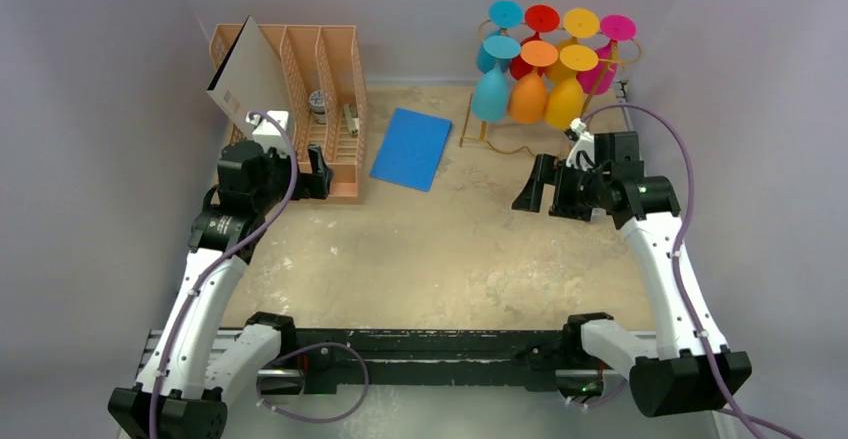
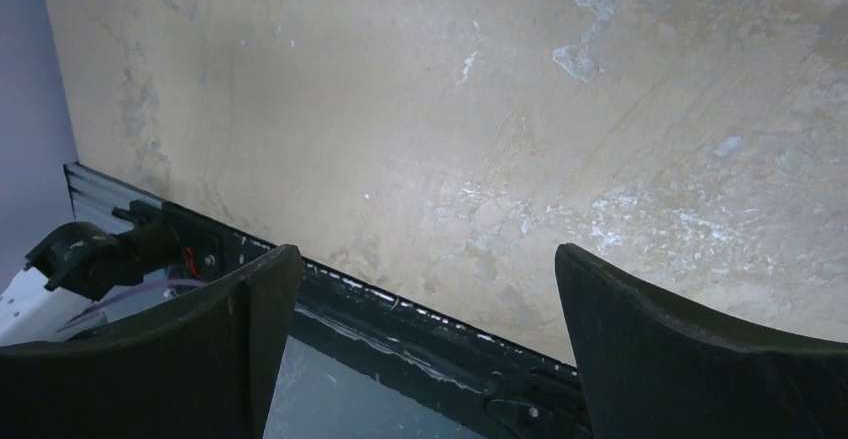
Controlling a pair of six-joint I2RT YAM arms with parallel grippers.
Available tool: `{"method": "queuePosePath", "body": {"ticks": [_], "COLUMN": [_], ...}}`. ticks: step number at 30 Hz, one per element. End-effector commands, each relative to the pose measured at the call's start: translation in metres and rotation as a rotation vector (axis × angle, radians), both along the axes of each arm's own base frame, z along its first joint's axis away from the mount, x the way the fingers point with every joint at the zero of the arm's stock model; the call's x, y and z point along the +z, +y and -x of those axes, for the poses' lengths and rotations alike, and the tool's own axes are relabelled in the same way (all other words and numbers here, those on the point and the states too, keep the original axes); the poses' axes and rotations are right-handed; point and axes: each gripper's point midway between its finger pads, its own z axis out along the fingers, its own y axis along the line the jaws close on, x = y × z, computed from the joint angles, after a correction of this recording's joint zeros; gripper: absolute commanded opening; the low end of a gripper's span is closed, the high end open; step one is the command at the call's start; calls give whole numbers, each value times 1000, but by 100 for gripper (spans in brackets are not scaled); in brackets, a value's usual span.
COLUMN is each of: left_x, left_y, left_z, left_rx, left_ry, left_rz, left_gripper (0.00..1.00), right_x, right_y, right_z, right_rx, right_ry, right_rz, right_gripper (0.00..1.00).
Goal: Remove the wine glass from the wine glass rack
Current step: Pick up the wine glass from the wine rack.
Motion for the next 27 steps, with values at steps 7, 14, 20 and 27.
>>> {"method": "queuePosePath", "body": {"ticks": [7,14,20,27], "left_x": [4,-10,-11,-14], "left_y": [-10,-19,-27,-18], "left_z": [12,28,33,36], "left_rx": [14,12,-63,-28], "left_ry": [41,29,37,47], "left_rz": [132,251,220,189], "left_gripper": [100,100,100,100], "right_x": [-15,23,72,117], "right_y": [-53,-81,-87,-85], "right_z": [-5,-19,-39,-73], "right_rx": [-333,-482,-551,-599], "right_ry": [53,-51,-116,-146], "right_rz": [210,291,247,77], "right_gripper": [99,99,98,90]}}
